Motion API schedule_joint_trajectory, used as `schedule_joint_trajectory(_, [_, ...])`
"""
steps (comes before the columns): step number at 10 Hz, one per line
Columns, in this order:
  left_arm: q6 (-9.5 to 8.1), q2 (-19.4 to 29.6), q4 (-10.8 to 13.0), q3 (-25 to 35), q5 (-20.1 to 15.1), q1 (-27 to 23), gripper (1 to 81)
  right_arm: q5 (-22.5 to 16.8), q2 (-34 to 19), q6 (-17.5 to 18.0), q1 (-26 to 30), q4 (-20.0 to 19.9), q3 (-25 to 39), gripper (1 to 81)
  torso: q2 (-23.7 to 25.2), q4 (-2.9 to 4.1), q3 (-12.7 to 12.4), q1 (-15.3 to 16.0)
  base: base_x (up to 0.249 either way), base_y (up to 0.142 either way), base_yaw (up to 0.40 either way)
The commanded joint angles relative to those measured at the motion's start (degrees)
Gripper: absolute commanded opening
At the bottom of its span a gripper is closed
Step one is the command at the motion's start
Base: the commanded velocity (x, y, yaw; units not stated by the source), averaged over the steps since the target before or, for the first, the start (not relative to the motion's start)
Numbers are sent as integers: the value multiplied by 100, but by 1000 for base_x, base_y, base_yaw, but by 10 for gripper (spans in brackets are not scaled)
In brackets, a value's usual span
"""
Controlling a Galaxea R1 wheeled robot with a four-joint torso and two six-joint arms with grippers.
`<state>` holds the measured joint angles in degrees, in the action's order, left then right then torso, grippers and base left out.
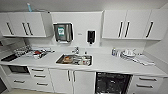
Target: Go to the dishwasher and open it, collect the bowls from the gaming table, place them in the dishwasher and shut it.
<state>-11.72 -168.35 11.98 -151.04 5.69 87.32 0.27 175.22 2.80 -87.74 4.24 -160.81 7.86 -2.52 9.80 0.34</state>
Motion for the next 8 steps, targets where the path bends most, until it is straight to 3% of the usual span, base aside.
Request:
schedule_joint_trajectory(1, [239,30,15,13,-227,-263,811,-334,16,18,340,-2,6,811,0,0,0,0,0,0,376])
schedule_joint_trajectory(8, [627,-15,23,13,-270,-263,811,-352,86,-17,322,-20,15,811,0,0,0,0,0,0,378])
